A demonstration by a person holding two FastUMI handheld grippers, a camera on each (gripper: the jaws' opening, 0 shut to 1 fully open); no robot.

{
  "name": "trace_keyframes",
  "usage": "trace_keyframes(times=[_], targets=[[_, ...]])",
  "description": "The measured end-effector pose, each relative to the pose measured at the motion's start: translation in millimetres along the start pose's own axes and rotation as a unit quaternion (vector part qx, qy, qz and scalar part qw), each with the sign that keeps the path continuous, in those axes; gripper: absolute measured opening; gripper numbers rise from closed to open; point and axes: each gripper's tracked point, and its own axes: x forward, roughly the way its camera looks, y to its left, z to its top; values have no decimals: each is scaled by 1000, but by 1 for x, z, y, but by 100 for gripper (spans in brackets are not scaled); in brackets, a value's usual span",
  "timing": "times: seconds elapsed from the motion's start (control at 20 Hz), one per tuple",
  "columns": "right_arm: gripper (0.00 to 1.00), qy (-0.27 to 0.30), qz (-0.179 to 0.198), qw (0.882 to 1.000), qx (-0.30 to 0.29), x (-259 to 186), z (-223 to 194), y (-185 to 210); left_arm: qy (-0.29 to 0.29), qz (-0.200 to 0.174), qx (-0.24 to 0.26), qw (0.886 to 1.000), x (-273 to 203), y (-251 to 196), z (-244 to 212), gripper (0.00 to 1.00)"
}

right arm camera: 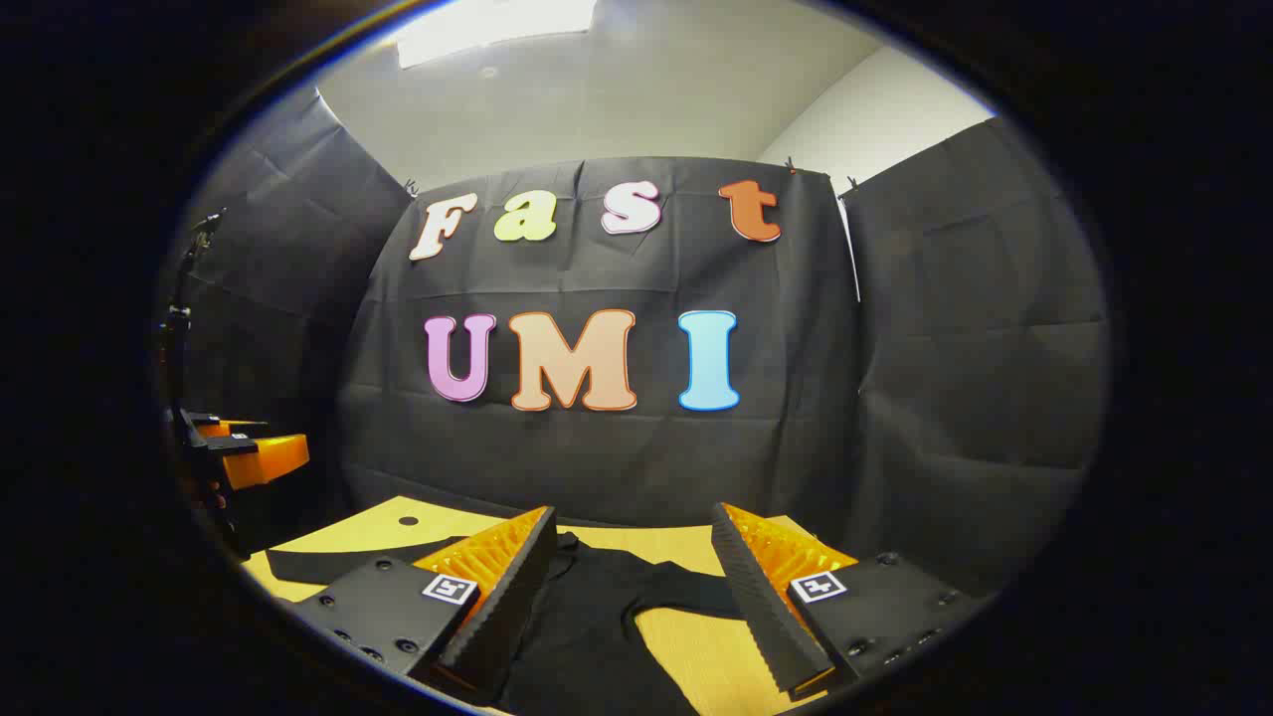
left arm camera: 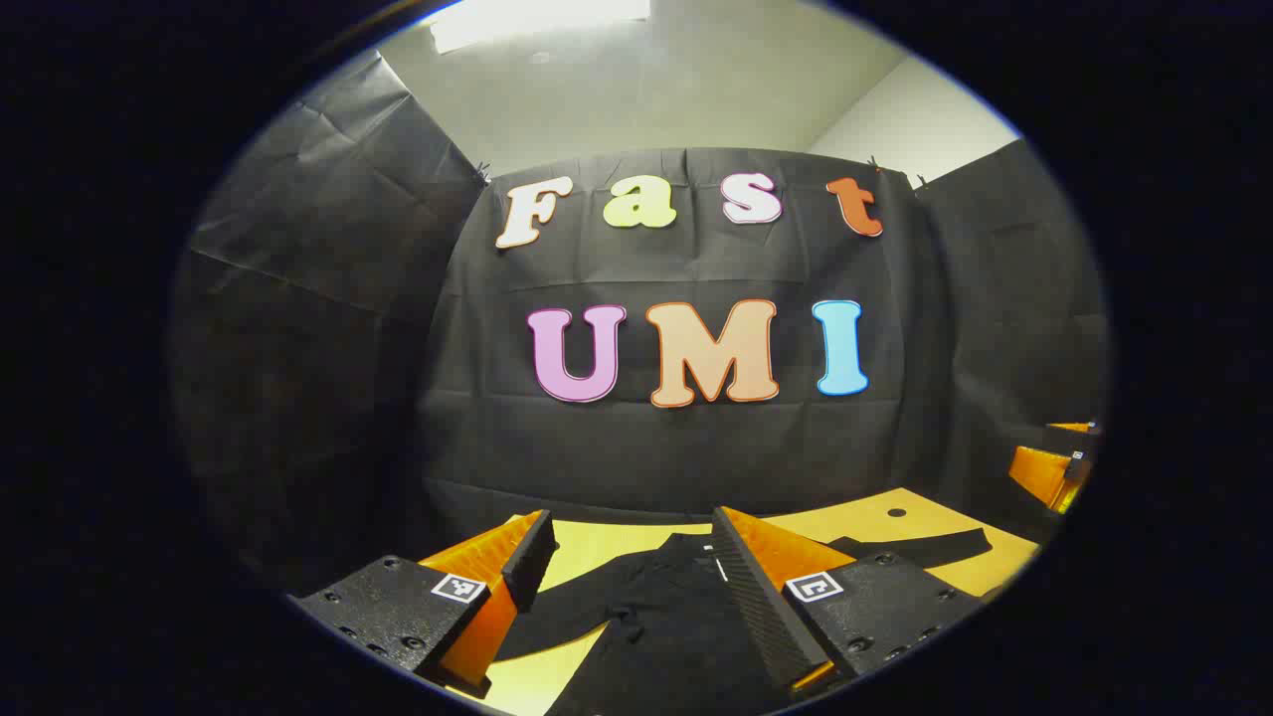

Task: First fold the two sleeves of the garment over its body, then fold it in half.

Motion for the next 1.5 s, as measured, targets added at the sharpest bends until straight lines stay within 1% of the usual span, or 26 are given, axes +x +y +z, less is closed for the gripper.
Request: trace_keyframes(times=[0.35,0.5,0.65,0.8,0.85,0.95,1.0,1.3,1.35,1.45,1.5], targets=[[98,8,0,1000,1,-3,-3,0,7,2,2,1000,-3,3,-3,93],[98,14,-3,1000,-7,-5,-6,-3,8,-6,-5,1000,-4,-2,-4,93],[98,17,-2,1000,-5,-3,-7,-3,9,-5,-3,1000,-4,-1,-6,93],[98,21,6,1000,-4,0,-8,2,22,-7,-11,1000,-4,-3,-17,93],[100,20,7,1000,-3,0,-8,4,29,-8,-16,999,-2,-4,-21,93],[100,18,7,1000,-1,-2,-8,5,40,-8,-22,999,-2,-5,-26,93],[98,19,6,1000,0,-1,-7,4,42,-10,-23,999,-1,-5,-27,93],[100,22,0,1000,-4,1,-10,3,37,-14,-17,999,1,-5,-24,92],[98,23,1,1000,-3,0,-11,3,36,-14,-17,999,1,-4,-23,92],[98,24,2,1000,-4,-2,-12,6,35,-15,-17,999,0,-3,-22,93],[100,25,1,1000,-5,-3,-12,7,34,-15,-12,999,-2,-2,-21,92]])
